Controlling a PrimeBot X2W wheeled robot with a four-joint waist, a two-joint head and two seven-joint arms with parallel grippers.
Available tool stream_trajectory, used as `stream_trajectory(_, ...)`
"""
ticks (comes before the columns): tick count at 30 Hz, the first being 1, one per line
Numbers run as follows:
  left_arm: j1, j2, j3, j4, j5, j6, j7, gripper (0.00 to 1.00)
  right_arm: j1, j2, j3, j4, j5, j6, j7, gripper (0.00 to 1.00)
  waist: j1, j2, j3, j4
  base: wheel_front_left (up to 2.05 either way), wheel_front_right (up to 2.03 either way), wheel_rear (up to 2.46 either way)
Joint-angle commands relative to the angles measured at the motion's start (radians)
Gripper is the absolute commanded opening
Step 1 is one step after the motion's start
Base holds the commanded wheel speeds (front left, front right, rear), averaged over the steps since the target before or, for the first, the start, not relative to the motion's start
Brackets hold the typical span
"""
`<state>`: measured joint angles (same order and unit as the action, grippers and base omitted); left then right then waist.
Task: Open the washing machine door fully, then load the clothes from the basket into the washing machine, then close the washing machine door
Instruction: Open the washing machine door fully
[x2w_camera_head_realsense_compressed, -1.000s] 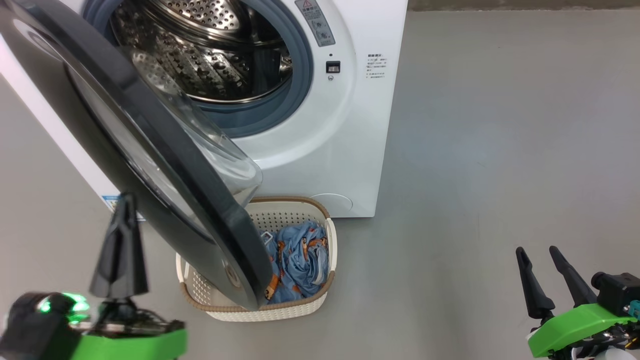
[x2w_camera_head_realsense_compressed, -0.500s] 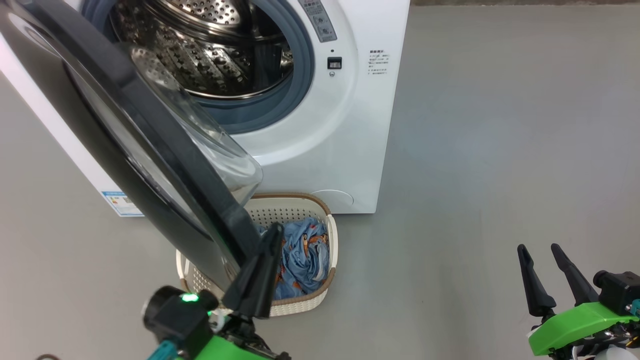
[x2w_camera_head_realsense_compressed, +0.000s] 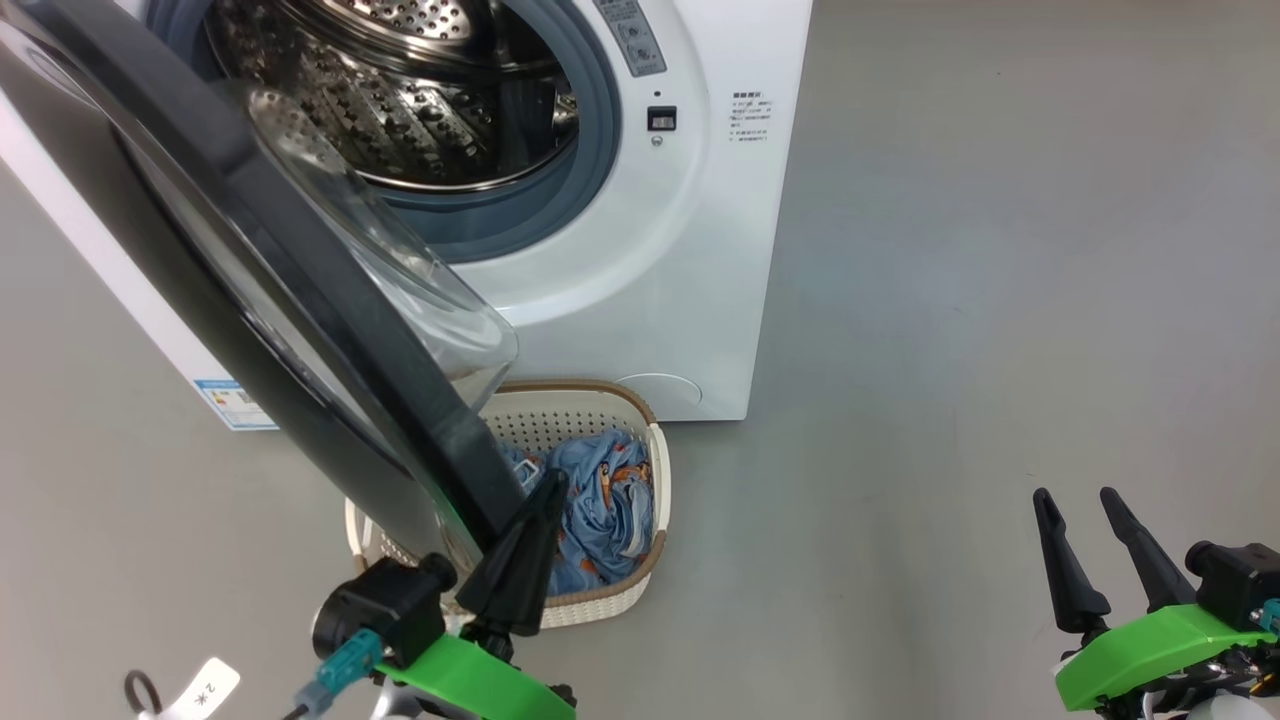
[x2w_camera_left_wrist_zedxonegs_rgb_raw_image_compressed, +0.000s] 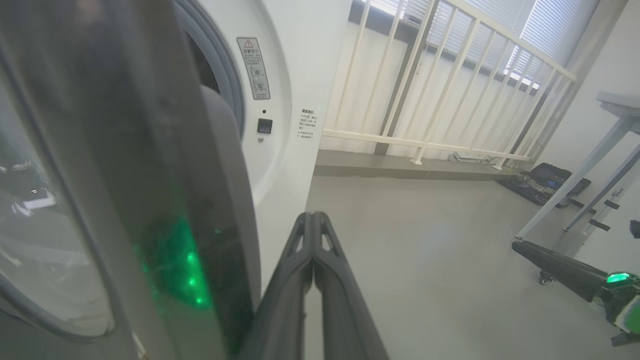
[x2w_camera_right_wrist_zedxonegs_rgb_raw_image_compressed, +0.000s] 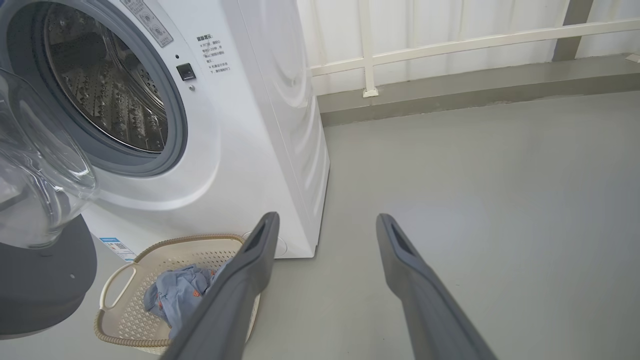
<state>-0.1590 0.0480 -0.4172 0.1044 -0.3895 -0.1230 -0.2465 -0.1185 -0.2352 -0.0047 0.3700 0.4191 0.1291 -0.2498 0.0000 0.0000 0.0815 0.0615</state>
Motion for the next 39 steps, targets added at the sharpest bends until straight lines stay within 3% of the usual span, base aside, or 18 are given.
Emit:
stream_trajectory(1,-0.048,0.003,0.035,0.001,-0.009,0.005,-0.01,0.0,-0.016,-0.01,0.024,-0.021,0.004,0.002,-0.012,1.0,0.0,0.0,-0.001,-0.002,0.0,0.0,0.0)
stream_trajectory(11,-0.059,0.002,0.08,0.052,-0.022,0.008,-0.015,0.0,-0.008,-0.014,0.02,-0.025,0.005,0.002,-0.012,1.0,0.0,0.0,-0.007,0.001,0.0,0.0,0.0)
stream_trajectory(39,0.064,0.002,0.18,0.009,0.016,0.008,-0.015,0.0,0.009,-0.028,0.008,-0.049,0.002,0.002,-0.012,1.0,0.0,0.0,-0.012,0.106,0.0,0.0,0.0)
